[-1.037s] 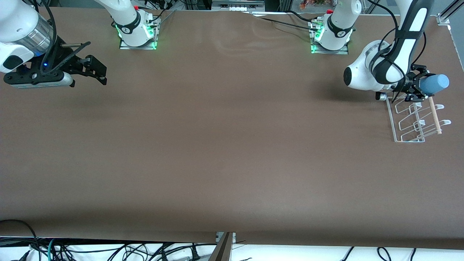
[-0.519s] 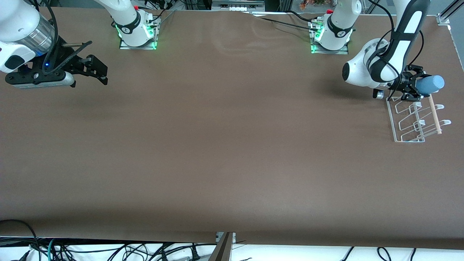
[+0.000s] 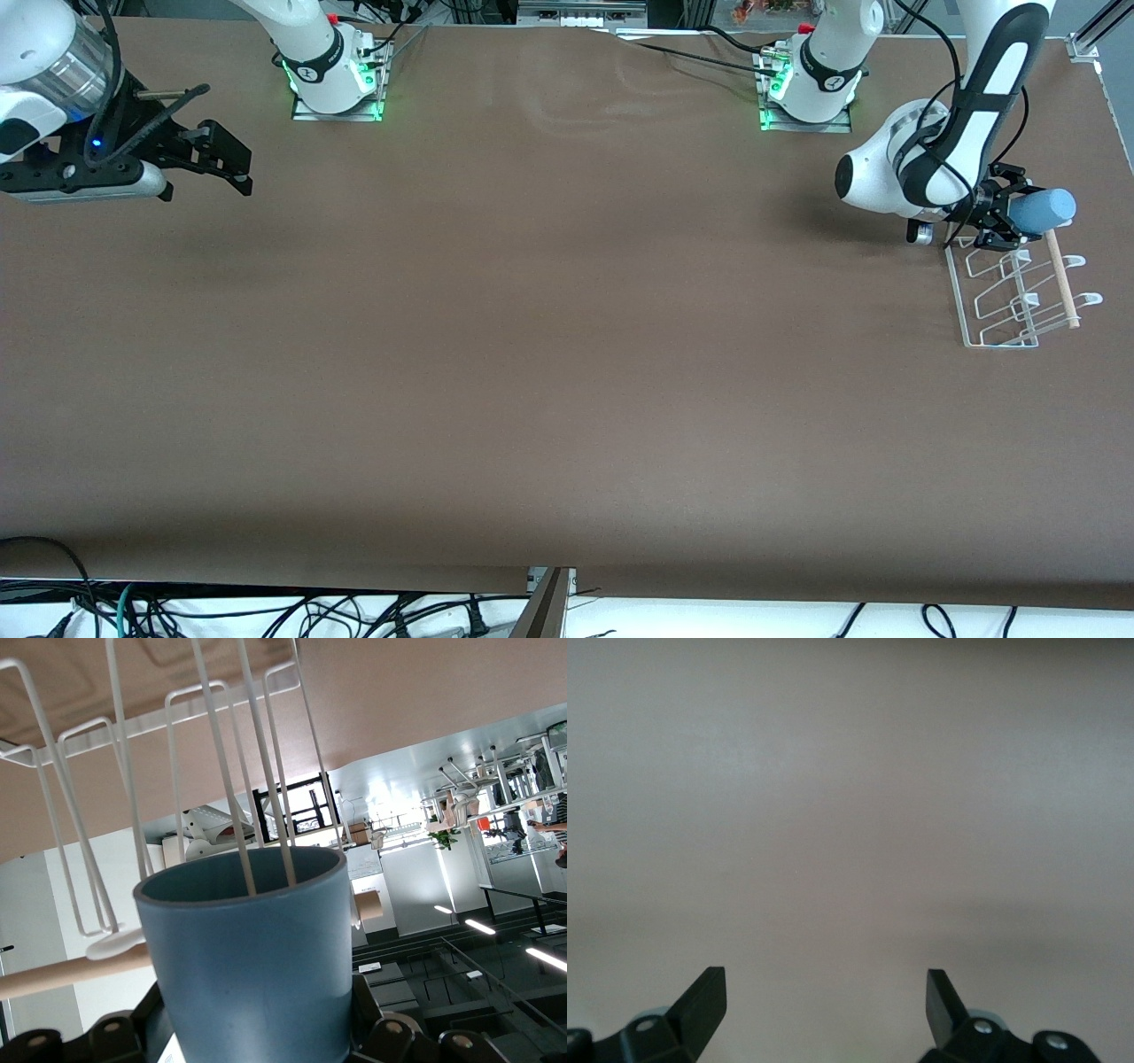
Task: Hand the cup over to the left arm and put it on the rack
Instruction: 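Lower the blue cup onto the wire rack prong with the left gripper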
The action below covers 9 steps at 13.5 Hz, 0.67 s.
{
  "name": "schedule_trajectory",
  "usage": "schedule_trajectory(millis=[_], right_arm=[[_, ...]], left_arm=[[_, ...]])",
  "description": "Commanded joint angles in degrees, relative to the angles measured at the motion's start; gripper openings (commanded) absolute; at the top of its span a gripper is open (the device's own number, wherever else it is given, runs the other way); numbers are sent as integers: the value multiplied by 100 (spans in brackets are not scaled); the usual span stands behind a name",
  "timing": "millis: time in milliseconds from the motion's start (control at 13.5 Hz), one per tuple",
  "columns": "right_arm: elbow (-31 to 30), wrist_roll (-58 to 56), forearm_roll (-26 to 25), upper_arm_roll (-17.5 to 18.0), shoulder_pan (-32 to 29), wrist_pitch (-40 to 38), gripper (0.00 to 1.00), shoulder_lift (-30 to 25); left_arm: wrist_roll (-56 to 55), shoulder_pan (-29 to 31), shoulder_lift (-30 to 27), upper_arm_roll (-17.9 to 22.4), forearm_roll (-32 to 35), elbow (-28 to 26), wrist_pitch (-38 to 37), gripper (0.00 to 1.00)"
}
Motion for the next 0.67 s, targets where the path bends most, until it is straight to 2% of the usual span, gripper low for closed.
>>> schedule_trajectory(millis=[0, 74, 444, 593], right_arm=[[71, -42, -38, 72, -62, -33, 99, 2], [71, -42, -37, 80, -62, 2, 99, 11], [71, -51, 7, 72, -62, 90, 99, 2], [79, -51, 7, 81, -62, 135, 99, 2]], left_arm=[[-92, 22, 9, -34, 188, -2, -4, 0], [-40, -13, 27, -43, 179, 24, -4, 99], [224, -83, -122, -139, -22, 313, -22, 100], [303, -83, -280, -402, -845, 768, -57, 100]])
